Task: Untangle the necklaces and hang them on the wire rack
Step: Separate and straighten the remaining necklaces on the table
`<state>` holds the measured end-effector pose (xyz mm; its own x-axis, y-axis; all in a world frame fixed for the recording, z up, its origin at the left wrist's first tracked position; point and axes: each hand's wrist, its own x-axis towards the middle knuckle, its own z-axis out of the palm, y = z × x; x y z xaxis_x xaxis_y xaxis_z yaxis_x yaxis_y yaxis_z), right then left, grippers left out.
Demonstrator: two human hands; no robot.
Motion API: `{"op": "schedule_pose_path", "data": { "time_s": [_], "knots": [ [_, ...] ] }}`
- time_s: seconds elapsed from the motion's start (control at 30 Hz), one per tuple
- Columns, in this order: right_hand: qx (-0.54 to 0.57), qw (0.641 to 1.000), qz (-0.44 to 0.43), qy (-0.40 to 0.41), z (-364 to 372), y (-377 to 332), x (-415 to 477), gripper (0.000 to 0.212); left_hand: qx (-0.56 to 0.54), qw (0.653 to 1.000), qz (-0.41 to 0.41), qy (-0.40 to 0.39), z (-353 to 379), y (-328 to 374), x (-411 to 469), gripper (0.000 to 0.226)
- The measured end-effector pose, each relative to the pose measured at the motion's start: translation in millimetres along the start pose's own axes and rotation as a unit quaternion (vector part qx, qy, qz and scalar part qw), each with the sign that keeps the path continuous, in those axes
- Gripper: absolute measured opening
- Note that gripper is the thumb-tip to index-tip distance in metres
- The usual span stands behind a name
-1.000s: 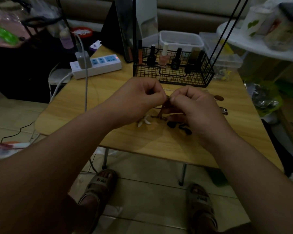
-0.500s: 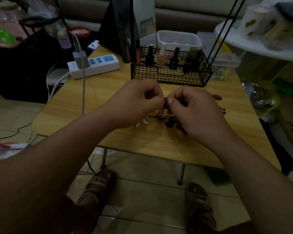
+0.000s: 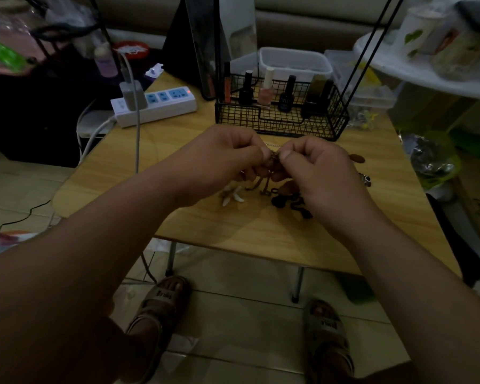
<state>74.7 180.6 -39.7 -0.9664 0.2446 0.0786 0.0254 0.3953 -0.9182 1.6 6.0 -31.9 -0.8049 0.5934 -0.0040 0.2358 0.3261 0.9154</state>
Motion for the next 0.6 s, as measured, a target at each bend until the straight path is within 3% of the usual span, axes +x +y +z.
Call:
{"op": "schedule_pose_path", "data": {
  "time_s": [0.1,0.23,0.5,0.6],
  "knots": [
    [0.006,0.999,0.012,-0.034,-2.6,-3.4,-2.1,0.012,0.015,1.0,0.01,0.0,0.1,-0.9,0.0,0.015],
    [-0.084,0.995,-0.042,-0.042,-3.9,-1.8,-4.0,0.008,0.025,0.999,0.024,0.011,-0.7,-1.3,-0.3,0.013],
    [-0.218,0.967,-0.13,-0.031,-2.6,8.6,-6.4,0.002,0.147,0.986,0.076,0.025,6.4,-7.2,-2.1,0.013],
    [-0.195,0.974,-0.114,-0.026,-2.9,7.8,-3.0,0.006,0.141,0.987,0.076,0.029,6.5,-6.6,-1.6,0.012]
  ]
}}
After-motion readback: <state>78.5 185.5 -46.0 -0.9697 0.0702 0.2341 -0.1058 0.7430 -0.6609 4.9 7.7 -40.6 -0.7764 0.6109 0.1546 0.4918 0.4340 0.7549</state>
